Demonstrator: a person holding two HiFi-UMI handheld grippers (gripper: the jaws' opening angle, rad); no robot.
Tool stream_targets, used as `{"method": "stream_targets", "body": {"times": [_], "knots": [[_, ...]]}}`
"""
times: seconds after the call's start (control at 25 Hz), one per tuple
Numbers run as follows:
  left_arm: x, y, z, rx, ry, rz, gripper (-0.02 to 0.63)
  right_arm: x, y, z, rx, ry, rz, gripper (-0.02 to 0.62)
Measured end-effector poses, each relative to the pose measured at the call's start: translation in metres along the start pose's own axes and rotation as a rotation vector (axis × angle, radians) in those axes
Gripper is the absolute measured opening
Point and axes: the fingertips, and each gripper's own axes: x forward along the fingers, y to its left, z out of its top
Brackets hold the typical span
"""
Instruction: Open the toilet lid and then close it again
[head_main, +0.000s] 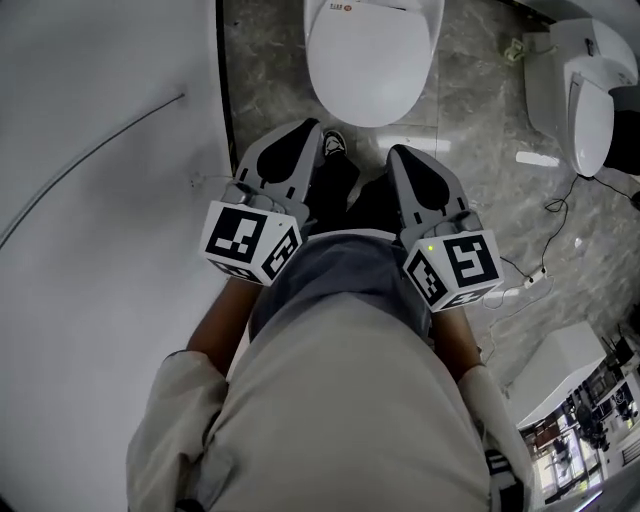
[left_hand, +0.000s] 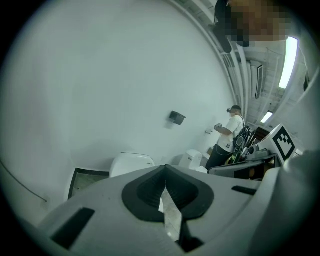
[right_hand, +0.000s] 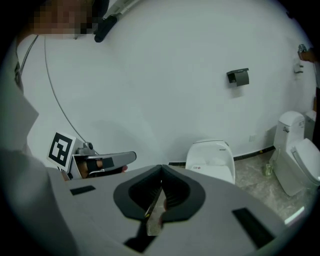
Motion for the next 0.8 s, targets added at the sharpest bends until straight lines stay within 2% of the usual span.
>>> {"method": "stream_targets", "body": {"times": [0.28,0.48,0.8], "knots": [[0.015,0.027,-0.03,-0.015,0.048,-0.019,0.008,0.02,0.011,-0.014,-0.004,0.013,-0.015,0.009],[0.024,0.042,-0.063,-0.028,0.109,0.0,0.008,0.027,0.01,-0.033,-0.024,0.048,-0.006,0.011],[0.053,0.045,-0.114,-0.108,0.16,0.009,0.008,0.031,-0.02,-0.073,0.028,0.04,-0.032,0.011]]}}
